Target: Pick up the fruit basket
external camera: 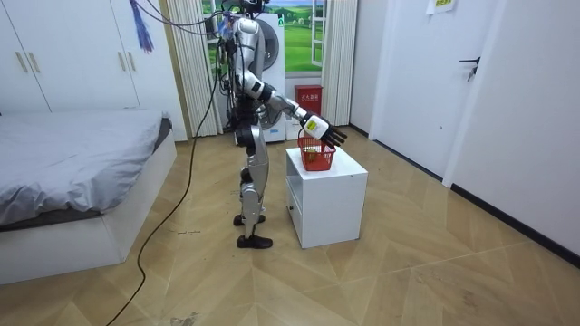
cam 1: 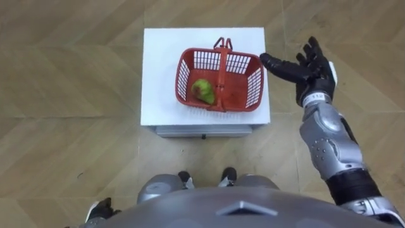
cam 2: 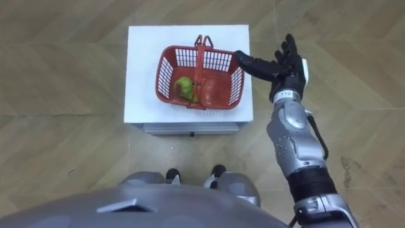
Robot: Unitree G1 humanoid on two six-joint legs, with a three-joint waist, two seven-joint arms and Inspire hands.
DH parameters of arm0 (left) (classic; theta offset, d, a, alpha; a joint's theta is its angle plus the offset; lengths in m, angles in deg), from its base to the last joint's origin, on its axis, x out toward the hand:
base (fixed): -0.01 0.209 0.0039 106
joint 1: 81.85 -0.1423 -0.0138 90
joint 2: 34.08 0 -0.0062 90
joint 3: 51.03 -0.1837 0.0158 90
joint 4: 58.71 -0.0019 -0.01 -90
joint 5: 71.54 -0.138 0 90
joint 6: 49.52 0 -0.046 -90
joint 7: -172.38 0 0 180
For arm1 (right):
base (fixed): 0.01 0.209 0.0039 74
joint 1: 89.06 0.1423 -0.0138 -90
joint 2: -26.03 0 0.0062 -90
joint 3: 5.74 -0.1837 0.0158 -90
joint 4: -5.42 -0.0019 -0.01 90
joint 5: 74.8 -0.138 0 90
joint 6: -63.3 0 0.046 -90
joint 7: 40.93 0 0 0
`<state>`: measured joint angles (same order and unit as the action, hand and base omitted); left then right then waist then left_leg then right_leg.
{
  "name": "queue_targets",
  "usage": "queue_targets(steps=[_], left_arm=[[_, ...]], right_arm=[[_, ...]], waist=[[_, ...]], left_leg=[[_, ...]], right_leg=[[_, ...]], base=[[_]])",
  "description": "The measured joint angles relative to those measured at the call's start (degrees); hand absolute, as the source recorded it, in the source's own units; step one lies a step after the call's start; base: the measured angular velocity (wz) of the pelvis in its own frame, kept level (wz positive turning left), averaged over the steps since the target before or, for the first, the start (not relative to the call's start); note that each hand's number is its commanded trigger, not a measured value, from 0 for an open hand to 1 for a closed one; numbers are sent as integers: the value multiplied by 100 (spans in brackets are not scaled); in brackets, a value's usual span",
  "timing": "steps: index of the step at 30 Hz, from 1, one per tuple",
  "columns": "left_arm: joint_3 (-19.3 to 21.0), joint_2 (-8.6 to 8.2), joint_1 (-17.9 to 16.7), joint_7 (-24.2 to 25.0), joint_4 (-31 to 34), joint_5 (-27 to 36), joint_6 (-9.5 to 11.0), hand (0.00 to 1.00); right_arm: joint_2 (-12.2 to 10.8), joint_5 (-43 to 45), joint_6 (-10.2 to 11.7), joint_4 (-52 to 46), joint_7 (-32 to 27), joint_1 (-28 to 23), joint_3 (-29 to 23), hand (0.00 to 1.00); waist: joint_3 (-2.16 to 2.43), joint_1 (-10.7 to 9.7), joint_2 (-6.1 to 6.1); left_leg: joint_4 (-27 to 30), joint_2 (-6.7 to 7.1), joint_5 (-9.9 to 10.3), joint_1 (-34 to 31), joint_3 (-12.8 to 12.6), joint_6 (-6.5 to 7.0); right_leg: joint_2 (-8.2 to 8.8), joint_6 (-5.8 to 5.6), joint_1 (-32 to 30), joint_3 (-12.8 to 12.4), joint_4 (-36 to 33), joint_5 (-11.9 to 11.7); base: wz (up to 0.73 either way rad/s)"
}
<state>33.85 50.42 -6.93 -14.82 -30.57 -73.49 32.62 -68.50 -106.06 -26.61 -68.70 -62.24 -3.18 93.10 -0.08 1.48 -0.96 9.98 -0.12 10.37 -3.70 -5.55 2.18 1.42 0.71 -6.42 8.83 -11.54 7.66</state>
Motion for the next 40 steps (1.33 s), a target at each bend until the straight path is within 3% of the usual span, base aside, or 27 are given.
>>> queue_targets(steps=[5,9,15,19,27,32,35,40], left_arm=[[42,-1,56,-92,67,-1,57,0],[63,-2,52,-103,242,4,69,0],[249,-101,72,-103,240,-137,81,0],[623,-125,71,-109,245,-163,157,0],[846,-139,103,-104,211,-273,292,0],[1083,-175,93,56,202,-696,170,0],[1087,-225,91,179,202,-1076,-97,0],[1111,-247,87,261,200,-1354,-440,0]], right_arm=[[13,285,121,-5,-233,-123,-135,0],[15,653,121,53,-371,-544,-230,0],[-20,1031,137,844,-603,-768,-547,0],[-47,1430,231,2158,-610,-768,-655,0],[-148,1646,219,4186,-77,-767,-801,0],[-197,1684,-49,4963,638,-730,-799,0],[-200,1874,-335,5230,1146,-677,-776,0],[-199,2949,-787,5586,1810,-571,-754,0]], waist=[[-6,-113,19],[-20,-143,53],[-17,-173,58],[3,-221,19],[-3,-255,4],[-6,-241,-15],[0,-218,-16],[-5,-101,-9]], left_leg=[[-56,-14,17,162,-68,-17],[-65,-19,78,359,-46,-32],[-66,-12,96,492,-47,-32],[-67,-11,120,573,-38,-29],[-144,-14,129,712,3,-24],[-165,-13,152,775,9,-26],[-156,-6,173,803,14,-22],[-139,-3,201,869,69,-13]], right_leg=[[-44,0,104,-109,1,1],[-78,3,342,-114,91,8],[-73,-4,471,-111,106,21],[-80,-13,636,-75,199,37],[-77,-34,768,-75,251,65],[-88,-36,834,-86,291,66],[-88,-49,869,-97,289,85],[-75,-70,953,-77,290,121]], base=[[-10],[-1],[1],[8],[0],[-1],[0],[5]])
